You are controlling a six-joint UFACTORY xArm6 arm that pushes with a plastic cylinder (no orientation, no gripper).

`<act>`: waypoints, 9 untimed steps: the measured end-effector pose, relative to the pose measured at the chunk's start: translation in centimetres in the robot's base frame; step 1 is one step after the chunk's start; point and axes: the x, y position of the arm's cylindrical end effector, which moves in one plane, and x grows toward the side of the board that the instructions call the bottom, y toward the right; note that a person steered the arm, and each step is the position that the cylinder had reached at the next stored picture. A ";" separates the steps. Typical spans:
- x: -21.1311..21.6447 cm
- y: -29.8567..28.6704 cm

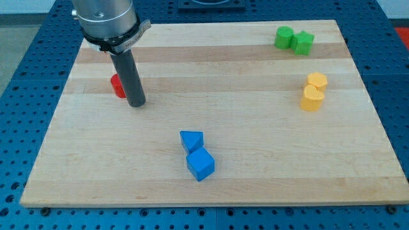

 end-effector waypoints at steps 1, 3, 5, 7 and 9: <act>-0.8 -2.0; -7.0 -5.9; -13.3 -5.9; -11.6 -0.7; -15.8 15.3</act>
